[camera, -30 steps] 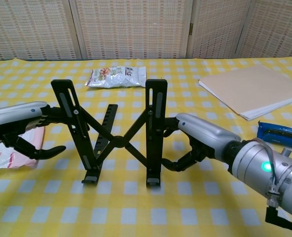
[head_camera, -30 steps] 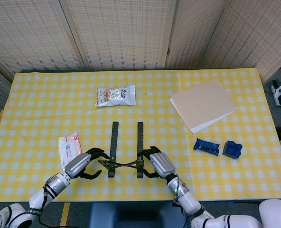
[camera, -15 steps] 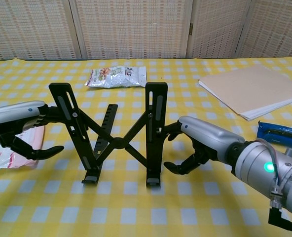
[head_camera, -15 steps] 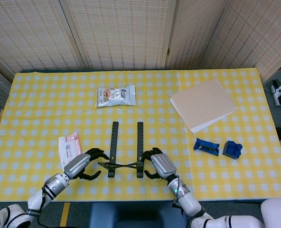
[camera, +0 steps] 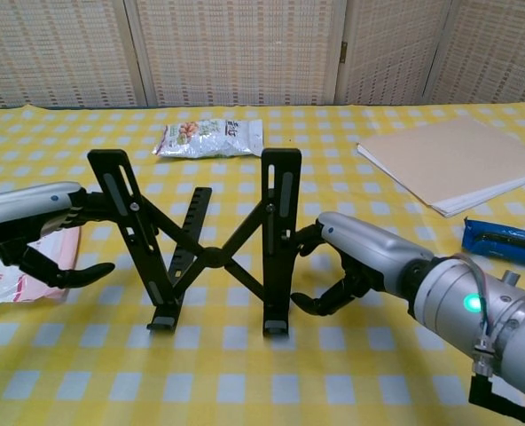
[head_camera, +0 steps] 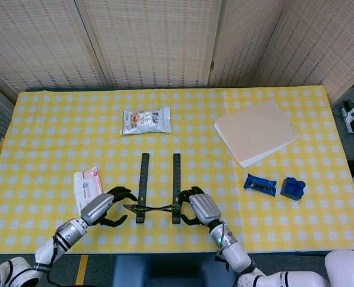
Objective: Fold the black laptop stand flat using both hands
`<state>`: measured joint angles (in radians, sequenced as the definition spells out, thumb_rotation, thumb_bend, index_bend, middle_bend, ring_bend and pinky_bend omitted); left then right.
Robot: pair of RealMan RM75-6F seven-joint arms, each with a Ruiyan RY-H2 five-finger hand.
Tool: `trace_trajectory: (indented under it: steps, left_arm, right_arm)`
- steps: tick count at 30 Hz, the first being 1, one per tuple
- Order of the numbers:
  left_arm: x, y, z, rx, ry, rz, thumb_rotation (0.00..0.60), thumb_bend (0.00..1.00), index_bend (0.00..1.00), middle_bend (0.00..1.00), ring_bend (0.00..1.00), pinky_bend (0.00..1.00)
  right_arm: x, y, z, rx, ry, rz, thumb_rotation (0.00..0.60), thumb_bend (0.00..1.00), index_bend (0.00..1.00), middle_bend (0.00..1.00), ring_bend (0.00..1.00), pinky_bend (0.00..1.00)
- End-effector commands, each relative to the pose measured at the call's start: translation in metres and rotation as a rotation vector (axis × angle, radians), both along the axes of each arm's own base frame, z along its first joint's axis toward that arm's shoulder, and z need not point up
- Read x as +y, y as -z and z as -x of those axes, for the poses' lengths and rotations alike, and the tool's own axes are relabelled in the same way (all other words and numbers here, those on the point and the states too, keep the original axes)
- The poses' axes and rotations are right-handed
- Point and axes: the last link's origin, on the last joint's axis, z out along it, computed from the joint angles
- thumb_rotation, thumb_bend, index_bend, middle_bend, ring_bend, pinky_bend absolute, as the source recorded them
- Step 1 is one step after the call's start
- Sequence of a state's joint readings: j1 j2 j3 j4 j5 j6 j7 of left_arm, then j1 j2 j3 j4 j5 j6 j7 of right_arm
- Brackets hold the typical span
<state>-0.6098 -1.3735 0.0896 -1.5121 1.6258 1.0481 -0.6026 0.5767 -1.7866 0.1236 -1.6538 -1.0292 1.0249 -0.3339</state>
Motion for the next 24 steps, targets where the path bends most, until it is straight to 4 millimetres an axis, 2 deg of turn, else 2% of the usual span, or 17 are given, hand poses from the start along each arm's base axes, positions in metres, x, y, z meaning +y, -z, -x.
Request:
trace_trajectory:
  steps: [1,14,24]
  left_arm:
    - [0.000,0.000,0.000,0.000,0.001,0.000,0.600,0.48,0.30,0.30,0.15,0.10]
    - [0.000,0.000,0.002,-0.003,-0.001,0.001,0.600,0.48,0.30,0.30,0.15,0.10]
    - [0.000,-0.001,0.004,-0.005,-0.005,0.000,0.600,0.49,0.30,0.30,0.15,0.10]
  right_arm:
    - [0.001,0.002,-0.001,-0.004,0.001,-0.003,0.600,0.41,0.51,0.29,0.21,0.10]
    - [0.002,0.010,-0.004,-0.020,0.004,-0.006,0.600,0.41,0.53,0.31,0.21,0.10]
    - [0.003,0.015,-0.006,-0.026,0.015,-0.005,0.600,0.41,0.59,0.34,0.23,0.10]
